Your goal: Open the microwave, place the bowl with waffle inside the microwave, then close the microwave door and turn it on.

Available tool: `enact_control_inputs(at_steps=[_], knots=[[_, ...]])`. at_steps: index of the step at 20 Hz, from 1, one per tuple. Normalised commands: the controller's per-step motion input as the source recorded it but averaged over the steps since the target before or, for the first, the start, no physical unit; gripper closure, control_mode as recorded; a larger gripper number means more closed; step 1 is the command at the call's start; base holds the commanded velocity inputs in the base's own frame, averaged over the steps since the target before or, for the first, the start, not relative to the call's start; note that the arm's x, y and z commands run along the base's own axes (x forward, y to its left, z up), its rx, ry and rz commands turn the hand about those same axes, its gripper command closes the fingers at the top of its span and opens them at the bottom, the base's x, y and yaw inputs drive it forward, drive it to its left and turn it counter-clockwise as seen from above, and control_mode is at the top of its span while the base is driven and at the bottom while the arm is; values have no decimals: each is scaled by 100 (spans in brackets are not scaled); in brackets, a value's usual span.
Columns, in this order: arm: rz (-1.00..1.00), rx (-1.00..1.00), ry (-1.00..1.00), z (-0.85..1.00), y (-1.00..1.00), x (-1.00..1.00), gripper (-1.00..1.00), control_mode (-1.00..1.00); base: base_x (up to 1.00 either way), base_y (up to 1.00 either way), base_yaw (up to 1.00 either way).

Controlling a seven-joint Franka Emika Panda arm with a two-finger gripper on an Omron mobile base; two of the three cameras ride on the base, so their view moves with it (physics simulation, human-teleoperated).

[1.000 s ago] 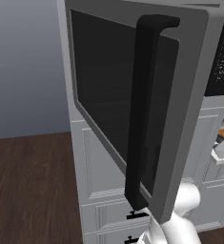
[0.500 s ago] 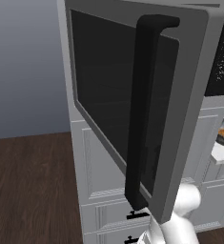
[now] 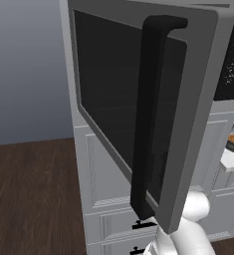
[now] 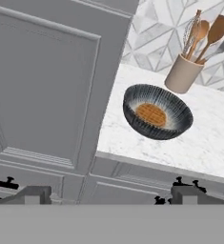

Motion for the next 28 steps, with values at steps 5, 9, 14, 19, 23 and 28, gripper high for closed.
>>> enact_control_inputs(at_steps=[5,9,14,19,23,28], knots=[[-1,11,1,-2,-59,5,-100,-100,0,0,0],[-7,13,3,0,-36,18,-100,-100,0,0,0],[-7,26,17,0,-44,36,-100,-100,0,0,0],[-28,38,27,0,-43,27,-100,-100,0,0,0],[-14,40,34,0,-67,3,-100,-100,0,0,0],[-9,32,1,-21,-22,0,-100,-100,0,0,0]])
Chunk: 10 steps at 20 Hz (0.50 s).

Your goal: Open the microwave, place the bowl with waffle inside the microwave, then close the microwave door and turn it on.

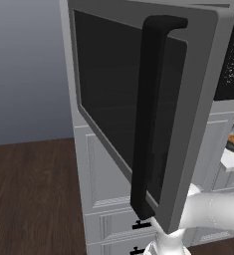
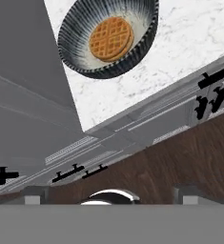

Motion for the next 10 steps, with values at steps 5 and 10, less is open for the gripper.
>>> enact_control_inputs(at_steps=[5,10], knots=[[-23,12,-28,-42,9,0,-100,-100,0,0,0],[-41,6,-1,-28,36,9,-100,-100,0,0,0]])
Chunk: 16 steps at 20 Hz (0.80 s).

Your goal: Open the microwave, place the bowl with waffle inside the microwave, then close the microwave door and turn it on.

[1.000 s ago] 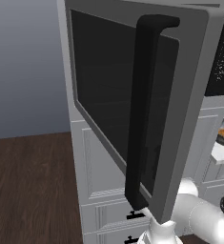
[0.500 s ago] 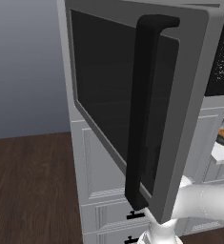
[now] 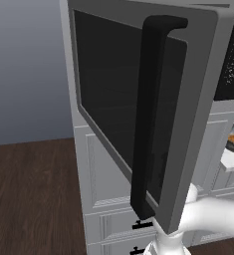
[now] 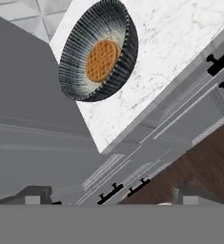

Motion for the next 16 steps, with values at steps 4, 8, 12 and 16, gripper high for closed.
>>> enact_control_inputs(at_steps=[4,8,12,16], knots=[[-52,0,0,-30,60,19,-100,-100,0,0,0],[-49,0,-1,-32,72,20,-100,-100,0,0,0],[-44,0,-1,-19,30,33,-100,-100,0,0,0],[-21,0,2,0,-3,52,-100,-100,0,0,0]])
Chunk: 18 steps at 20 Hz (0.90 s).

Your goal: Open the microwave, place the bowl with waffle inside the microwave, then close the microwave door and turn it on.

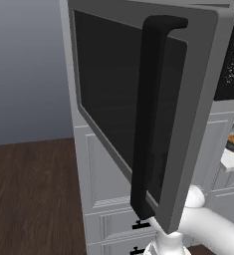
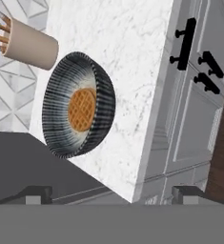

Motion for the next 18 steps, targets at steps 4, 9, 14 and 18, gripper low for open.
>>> enact_control_inputs(at_steps=[4,9,14,18], knots=[[0,1,0,0,-18,42,-100,-100,0,0,0],[0,4,4,0,-55,20,-100,-100,0,0,0],[0,7,3,0,-53,18,-100,-100,0,0,0],[3,4,1,-9,-16,12,-100,-100,0,0,0]])
